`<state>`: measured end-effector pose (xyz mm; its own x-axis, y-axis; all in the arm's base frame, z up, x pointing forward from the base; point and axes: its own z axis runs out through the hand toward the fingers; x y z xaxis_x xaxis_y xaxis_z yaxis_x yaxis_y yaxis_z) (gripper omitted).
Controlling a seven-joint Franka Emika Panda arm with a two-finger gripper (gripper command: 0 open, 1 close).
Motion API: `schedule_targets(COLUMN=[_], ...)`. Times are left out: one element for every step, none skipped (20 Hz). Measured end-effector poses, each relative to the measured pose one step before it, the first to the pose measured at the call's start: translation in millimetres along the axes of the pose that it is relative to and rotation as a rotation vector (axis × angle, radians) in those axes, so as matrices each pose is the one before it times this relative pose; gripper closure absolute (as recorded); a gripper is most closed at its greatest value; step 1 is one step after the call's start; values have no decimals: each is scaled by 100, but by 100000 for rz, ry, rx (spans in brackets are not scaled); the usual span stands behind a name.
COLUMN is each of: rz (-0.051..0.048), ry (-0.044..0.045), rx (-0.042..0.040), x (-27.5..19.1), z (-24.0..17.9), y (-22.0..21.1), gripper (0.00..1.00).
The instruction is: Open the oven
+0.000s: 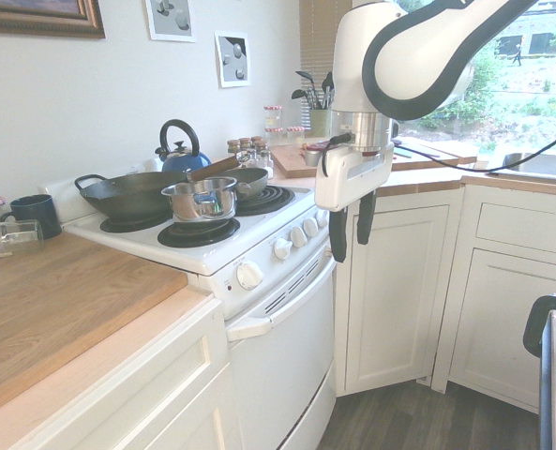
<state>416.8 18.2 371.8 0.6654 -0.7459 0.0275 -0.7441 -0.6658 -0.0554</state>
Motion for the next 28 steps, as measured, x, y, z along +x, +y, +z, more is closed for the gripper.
schedule_targets(rz=[-42, -215, -46, 159, 511, 16, 183, 339, -513, -1460, -1544, -1103, -581, 177, 897, 1346, 1461, 1406, 1120, 927, 510, 430, 1418, 1686, 1250, 982, 733, -308], ry=[-35, -40, -603, -115, 1036, 744, 1785, 2192, 2557, 2889, 2594, 1886, 1212, 522, 240, 394, 255, 242, 417, 717, 521, 545, 396, 617, 604, 442, 87, -164], rx=[-5, 43, -592, -544, -431, -233, 1739, 2294, 1952, 1745, 1478, 898, 231, -297, -262, 29, -100, 29, 260, 409, 445, 438, 394, 142, 89, 303, -7, -924], x=[27, 90, 3, 81, 213, 167, 200, 228, 221, 229, 267, 177, 131, 173, 402, 654, 718, 723, 732, 737, 537, 519, 481, 677, 598, 498, 332, 249], z=[15, -11, 179, 324, 524, 970, 1160, 1381, 1207, 1186, 1211, 1433, 1576, 1638, 1422, 1161, 982, 841, 758, 668, 614, 594, 586, 509, 442, 247, 298, 400], y=[8, 11, 61, 50, 104, 181, 98, 167, 154, 125, 140, 262, 326, 333, 50, -181, -352, -610, -908, -1042, -1021, -1025, -894, -736, -714, -739, -570, -103], gripper=[0, 0, 0, 0, 0, 0, 0, 0, 0, 0, 0, 0, 0, 0, 0, 0, 0, 0, 0, 0, 0, 0, 0, 0, 0, 0, 0, 0])
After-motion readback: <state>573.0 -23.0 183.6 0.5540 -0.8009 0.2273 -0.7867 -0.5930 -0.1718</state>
